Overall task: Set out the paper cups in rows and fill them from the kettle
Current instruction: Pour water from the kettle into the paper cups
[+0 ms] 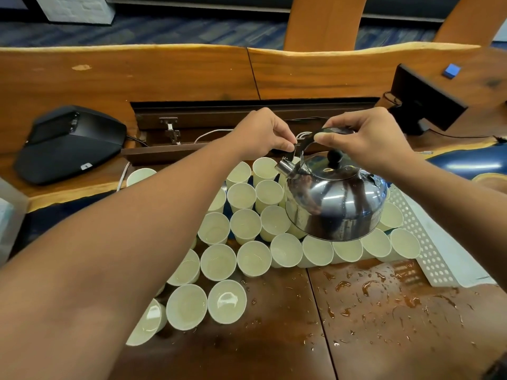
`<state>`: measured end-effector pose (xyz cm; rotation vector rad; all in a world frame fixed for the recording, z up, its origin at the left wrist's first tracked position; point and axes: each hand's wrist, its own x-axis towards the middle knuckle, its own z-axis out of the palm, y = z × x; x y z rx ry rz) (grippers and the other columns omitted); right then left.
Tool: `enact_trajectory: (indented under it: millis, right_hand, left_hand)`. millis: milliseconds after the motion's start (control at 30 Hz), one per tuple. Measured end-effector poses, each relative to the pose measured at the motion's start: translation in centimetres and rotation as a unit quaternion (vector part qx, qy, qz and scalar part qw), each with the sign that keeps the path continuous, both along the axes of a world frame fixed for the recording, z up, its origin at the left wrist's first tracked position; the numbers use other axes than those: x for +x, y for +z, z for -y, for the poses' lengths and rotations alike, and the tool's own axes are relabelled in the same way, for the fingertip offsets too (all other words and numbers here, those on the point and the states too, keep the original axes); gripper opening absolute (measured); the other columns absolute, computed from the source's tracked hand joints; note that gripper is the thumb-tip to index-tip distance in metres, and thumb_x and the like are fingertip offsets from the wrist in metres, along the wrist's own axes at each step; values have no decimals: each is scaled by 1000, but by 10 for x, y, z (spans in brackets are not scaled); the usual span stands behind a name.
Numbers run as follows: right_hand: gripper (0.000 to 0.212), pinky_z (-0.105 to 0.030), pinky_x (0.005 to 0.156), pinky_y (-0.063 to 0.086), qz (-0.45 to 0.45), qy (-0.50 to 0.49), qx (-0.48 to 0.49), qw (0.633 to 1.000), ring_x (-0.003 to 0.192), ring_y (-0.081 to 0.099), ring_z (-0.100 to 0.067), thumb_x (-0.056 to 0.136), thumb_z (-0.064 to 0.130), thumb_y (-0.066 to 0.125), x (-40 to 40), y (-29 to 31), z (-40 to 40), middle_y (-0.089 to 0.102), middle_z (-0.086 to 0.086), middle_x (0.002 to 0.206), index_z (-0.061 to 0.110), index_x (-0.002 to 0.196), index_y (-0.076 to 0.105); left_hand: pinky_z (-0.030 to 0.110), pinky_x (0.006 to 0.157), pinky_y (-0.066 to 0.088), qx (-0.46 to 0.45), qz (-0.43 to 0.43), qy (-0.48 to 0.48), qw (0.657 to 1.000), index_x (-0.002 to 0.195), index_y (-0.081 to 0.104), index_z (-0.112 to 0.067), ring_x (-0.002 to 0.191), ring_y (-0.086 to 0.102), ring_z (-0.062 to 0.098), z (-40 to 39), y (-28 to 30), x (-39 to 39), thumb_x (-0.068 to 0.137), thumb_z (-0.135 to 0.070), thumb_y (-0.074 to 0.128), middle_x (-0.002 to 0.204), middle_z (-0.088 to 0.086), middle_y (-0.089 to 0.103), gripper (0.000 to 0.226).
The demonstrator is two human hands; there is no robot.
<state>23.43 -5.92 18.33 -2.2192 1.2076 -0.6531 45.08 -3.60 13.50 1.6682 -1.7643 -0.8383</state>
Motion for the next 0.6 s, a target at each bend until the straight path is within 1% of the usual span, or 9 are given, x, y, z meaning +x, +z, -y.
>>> enact_trajectory:
  millis: [67, 233, 333, 467, 533, 600]
  right_hand:
    - [18, -32, 74, 54, -2, 2, 1, 1000, 79, 69, -15, 81, 41, 77, -1, 0, -3, 73, 2, 81, 25, 88, 77]
    - [18, -23, 67, 48, -20, -1, -2, 1000, 72, 64, -2, 82, 42, 76, -2, 2, -7, 71, 9, 79, 26, 90, 77]
    - [19, -25, 65, 50, -31, -2, -3, 999, 71, 64, -8, 82, 43, 76, -3, 2, -9, 72, 3, 78, 25, 89, 77]
    - [18, -38, 72, 55, -39, -2, 3, 999, 77, 68, -19, 83, 43, 75, -3, 2, -12, 73, -2, 79, 25, 88, 77]
    - [19, -38, 72, 55, -41, -4, 7, 999, 78, 68, -20, 82, 44, 76, -3, 1, -13, 73, -3, 79, 26, 89, 77]
    - [20, -35, 71, 55, -43, -8, 10, 999, 78, 68, -17, 82, 43, 76, -3, 1, -13, 73, -1, 80, 25, 90, 77]
  left_hand:
    - [12, 72, 40, 0, -1, 0, 1000, 100, 80, -23, 87, 59, -3, -2, -1, -1, 86, -22, 76, 89, -13, 70, 15]
    - [15, 75, 43, 4, -10, 4, 1000, 98, 80, -25, 87, 61, -2, -3, -3, -3, 85, -22, 77, 89, -13, 72, 14]
    - [17, 74, 44, 5, -8, 2, 1000, 98, 80, -24, 86, 62, -1, -5, -5, -4, 85, -22, 77, 87, -14, 71, 14]
    - [18, 75, 46, 12, -8, -1, 1000, 98, 80, -24, 86, 63, -1, -8, -7, -6, 84, -22, 77, 86, -15, 71, 14]
    - [17, 75, 46, 15, -12, -1, 1000, 97, 80, -24, 86, 63, 0, -9, -7, -6, 85, -22, 77, 86, -15, 72, 13]
    - [17, 75, 46, 16, -13, 0, 1000, 97, 79, -24, 87, 63, 0, -11, -8, -7, 85, -21, 77, 86, -15, 71, 13]
